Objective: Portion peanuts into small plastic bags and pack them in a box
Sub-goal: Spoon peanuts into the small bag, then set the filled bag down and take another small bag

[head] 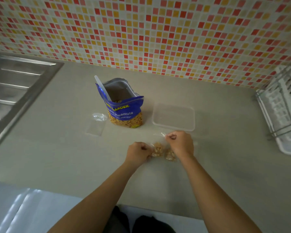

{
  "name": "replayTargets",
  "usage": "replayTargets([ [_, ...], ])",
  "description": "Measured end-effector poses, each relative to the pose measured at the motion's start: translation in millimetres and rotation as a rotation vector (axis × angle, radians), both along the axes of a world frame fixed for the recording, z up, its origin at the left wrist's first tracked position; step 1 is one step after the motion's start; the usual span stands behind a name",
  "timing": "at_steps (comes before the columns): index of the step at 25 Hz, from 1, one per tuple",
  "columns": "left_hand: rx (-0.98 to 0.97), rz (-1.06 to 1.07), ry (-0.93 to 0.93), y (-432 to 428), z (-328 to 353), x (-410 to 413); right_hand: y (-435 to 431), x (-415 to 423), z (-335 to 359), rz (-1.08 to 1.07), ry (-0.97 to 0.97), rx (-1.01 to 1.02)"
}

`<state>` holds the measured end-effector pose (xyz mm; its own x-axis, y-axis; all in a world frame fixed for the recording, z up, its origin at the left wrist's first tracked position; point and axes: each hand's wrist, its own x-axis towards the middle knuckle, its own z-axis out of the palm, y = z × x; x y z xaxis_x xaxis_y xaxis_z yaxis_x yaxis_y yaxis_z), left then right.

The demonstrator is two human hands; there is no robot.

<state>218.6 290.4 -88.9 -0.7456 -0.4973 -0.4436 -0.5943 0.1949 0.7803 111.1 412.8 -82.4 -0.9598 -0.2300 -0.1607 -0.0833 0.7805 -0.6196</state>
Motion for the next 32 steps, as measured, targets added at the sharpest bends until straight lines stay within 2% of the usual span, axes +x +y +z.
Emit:
replayTargets([
  [4,-0.201,-0.086,0.006,6.7,-10.4,-4.7,-2.0,0.2,-17.7,0.034,0.055,0.132],
  [8,-0.294,-0.107,-0.022,0.2,-2.6,-0.9,-1.3,-4.0,-14.6,0.091,0.168,0.076],
  [12,-0.358,-0.057,-0.028,-48.6,6.6,17.5,-28.7,14.2,8.8,0.072,0.281,-0.042],
  [16,-0.434,0.062,-0.064,-95.5,7.3,39.1,-74.4,52.0,0.0,0.17,0.277,-0.12],
  [19,-0.482,0.167,-0.105,-139.3,10.4,52.3,-114.2,81.0,-24.0,0.342,0.236,-0.048],
  [22,-0.551,0.184,-0.112,-181.2,5.9,52.7,-145.2,106.3,-42.8,0.399,0.167,0.045],
  [26,-0.528,0.12,-0.172,-199.4,-3.2,37.4,-152.4,122.7,-62.9,0.417,0.253,0.202],
  [32,-0.354,0.153,-0.223,-216.0,-3.4,19.4,-153.8,126.7,-63.8,0.371,0.302,0.252],
])
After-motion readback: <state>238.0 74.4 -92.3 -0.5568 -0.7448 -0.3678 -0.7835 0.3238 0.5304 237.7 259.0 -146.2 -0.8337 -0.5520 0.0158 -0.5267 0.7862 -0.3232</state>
